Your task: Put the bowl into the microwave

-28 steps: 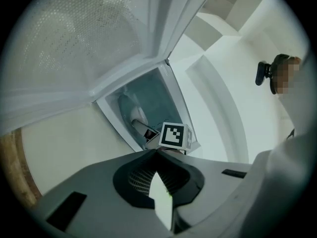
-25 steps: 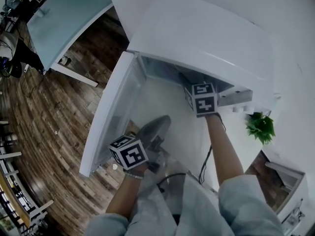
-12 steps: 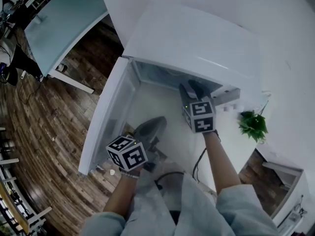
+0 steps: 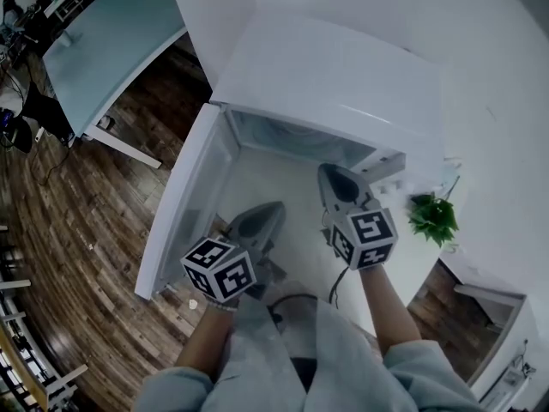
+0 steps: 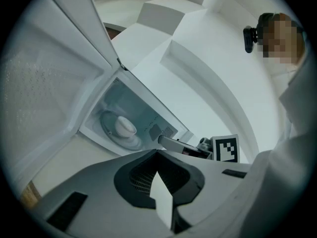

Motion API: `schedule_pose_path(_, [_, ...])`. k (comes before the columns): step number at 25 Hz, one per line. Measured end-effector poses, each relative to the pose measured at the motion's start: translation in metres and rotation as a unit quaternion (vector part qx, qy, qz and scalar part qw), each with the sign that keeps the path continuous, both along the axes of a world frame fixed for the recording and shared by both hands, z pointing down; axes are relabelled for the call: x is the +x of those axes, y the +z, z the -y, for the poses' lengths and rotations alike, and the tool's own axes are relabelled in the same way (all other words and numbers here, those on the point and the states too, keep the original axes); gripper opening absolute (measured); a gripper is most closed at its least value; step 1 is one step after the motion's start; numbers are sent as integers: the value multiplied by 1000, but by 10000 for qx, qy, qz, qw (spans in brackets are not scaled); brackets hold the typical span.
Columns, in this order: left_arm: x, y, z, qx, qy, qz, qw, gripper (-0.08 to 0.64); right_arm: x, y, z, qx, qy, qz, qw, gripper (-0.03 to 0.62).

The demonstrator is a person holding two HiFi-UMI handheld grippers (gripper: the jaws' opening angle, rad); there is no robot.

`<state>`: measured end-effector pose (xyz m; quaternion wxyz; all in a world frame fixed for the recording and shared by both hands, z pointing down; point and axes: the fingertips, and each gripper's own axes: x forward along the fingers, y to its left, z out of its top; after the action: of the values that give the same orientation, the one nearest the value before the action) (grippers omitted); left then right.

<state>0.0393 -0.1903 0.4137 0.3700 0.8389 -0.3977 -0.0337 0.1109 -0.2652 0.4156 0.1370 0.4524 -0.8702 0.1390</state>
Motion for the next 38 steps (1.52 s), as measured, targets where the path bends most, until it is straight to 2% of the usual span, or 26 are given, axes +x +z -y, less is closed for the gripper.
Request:
schedule_pose_path(7, [-1, -29, -5, 465, 76, 133, 9988, -2, 6, -30, -28, 220, -116, 252, 9994, -2])
schedule_pose_path(22, [11, -72, -24, 1239, 265, 844, 9883, -2, 15, -84, -73, 688, -214, 593, 9956, -2])
schedule_pose_path(31, [13, -88, -28, 1525, 307, 991, 9828, -2, 24, -92, -78, 732, -147, 844, 9936, -3])
schedule_pose_path(38, [13, -93, -24, 1571, 281, 880, 9833, -2, 29, -96, -76, 777, -70, 871, 9931, -3])
